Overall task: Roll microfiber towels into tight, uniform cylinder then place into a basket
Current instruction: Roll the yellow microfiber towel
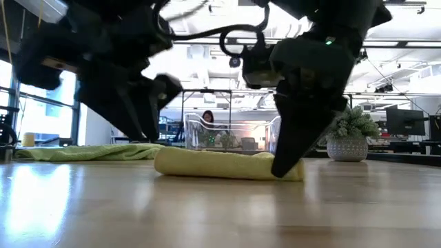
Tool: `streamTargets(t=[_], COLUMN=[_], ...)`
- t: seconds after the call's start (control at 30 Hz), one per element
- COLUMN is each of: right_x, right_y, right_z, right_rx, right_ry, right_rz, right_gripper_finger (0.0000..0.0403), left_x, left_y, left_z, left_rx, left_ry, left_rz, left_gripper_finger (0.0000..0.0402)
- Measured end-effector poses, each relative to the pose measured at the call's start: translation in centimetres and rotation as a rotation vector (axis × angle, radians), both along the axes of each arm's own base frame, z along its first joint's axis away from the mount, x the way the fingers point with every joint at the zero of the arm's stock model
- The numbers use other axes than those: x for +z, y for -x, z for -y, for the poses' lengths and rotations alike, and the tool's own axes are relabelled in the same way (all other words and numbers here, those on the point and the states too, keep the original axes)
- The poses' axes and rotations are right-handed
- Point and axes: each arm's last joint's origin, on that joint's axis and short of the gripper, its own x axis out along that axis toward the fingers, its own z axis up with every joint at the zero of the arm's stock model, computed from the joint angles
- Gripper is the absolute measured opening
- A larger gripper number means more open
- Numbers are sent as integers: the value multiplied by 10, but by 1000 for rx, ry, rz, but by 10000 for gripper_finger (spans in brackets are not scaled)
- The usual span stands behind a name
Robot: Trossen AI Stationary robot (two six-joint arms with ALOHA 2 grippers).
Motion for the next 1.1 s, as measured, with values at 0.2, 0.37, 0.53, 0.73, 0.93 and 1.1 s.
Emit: streamTargets(t=[0.2,0.37,0.53,0.73,0.93,1.1], right_x=[1,-12,-23,-38,-32,-24], right_y=[-8,6,38,58,48,37], right_z=[14,20,33,51,53,58], right_rx=[69,44,-67,-345,-279,-252], right_ry=[15,-21,-126,-319,-372,-432], right_rz=[37,177,367,354,358,349], right_gripper_finger=[1,1,1,1,0,0], left_x=[7,6,7,12,-3,-18], left_y=[7,10,8,-6,-19,-28], left_z=[24,31,29,24,10,-5], left_rx=[-23,-7,36,95,196,253], left_ry=[-158,-211,-183,-152,-188,-214], left_rz=[52,53,65,187,212,214], left_gripper_finger=[106,106,105,105,104,99])
